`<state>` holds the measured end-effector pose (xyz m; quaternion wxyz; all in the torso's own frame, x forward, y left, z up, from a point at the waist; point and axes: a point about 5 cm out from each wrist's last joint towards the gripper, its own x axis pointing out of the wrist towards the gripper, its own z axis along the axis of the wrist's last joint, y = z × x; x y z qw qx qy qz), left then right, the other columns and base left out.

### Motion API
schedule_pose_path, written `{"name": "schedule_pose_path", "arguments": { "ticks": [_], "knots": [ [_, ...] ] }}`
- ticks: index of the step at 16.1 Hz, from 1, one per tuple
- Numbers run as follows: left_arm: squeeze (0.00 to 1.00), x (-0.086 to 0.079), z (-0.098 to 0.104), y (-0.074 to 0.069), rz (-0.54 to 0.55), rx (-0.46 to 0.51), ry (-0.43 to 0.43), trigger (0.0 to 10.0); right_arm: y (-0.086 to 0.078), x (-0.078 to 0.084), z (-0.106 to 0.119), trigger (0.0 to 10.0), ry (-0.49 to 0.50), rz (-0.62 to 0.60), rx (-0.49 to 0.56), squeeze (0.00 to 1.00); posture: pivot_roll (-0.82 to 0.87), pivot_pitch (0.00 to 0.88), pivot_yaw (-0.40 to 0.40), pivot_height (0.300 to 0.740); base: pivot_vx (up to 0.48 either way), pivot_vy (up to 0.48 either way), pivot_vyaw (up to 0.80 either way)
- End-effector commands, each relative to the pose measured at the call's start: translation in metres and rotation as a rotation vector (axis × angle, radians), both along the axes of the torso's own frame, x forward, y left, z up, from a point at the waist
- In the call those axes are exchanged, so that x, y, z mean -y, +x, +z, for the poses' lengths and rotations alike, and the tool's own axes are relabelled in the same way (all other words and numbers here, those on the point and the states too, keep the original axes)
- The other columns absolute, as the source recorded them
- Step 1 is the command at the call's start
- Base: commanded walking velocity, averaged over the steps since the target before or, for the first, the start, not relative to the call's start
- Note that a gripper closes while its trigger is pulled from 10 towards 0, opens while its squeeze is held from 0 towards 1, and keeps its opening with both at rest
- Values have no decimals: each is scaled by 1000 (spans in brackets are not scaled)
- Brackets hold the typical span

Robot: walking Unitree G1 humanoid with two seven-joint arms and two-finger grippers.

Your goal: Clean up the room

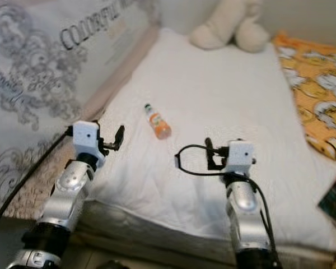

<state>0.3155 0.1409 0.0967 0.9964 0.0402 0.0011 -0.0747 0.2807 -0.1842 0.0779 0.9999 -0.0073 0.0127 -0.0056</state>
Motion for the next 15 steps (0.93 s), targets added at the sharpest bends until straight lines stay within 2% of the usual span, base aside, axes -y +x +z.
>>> {"name": "schedule_pose_path", "arguments": {
  "ticks": [1,3,5,11,14,15],
  "knots": [
    [0,-4,-1,2,22,-13,20,10000,3,-5,5,10000,9,12,18,0,-6,0,10,740,0,0,0],
    [0,-2,2,1,-3,8,-17,10000,3,-5,5,10000,5,11,17,0,-4,0,6,740,135,0,0],
    [0,-4,1,1,19,1,-9,10000,4,-5,5,10000,1,15,17,0,-1,0,3,740,390,277,0],
    [0,-4,3,4,24,11,6,10000,7,-8,5,10000,-13,29,16,0,1,0,0,740,444,0,0],
    [0,0,5,6,7,20,24,10000,7,-5,3,10000,-10,21,11,0,2,0,2,740,452,0,-706],
    [0,3,5,6,2,21,45,10000,7,-5,3,10000,-12,18,13,0,2,0,3,740,0,0,0]
  ]
}}
